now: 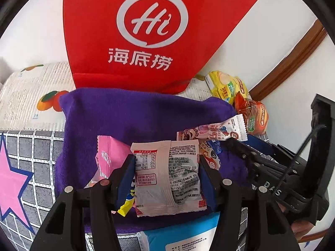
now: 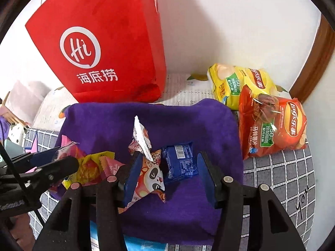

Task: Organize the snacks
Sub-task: 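Lower the candy stick onto the towel and open the right tool while the left tool holds the packet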

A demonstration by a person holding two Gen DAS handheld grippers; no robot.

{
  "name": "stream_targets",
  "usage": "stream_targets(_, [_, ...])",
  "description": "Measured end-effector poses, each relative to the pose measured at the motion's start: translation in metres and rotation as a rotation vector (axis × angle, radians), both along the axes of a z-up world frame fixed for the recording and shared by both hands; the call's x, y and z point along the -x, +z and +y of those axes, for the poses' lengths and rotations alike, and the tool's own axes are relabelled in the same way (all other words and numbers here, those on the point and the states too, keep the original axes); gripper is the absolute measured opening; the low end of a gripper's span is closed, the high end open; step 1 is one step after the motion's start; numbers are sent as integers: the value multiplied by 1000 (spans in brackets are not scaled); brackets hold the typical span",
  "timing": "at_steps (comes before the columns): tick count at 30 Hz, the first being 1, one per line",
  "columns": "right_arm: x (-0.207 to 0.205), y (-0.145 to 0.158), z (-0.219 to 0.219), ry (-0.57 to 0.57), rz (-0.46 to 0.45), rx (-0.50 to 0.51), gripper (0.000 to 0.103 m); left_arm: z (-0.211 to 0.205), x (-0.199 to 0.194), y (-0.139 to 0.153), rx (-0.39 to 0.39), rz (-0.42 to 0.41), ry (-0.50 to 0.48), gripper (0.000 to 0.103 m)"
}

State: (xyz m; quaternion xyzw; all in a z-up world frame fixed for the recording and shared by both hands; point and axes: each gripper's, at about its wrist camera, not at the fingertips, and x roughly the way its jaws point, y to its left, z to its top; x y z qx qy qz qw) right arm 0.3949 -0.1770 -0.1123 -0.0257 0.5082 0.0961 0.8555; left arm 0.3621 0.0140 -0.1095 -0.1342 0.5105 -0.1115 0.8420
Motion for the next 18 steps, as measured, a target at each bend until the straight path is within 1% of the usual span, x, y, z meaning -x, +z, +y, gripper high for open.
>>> stream_targets(4, [4,2,1,29,4,12,54,-3,-1,-4,8,12,-7,56])
stream_targets(11, [8,13,-4,21,-20,-10,54,-3,-5,-7,23,17,-4,56])
stream_targets(18, [8,15,-3,23,-22,-10,54,2,-7,-8,85,28,-2,57])
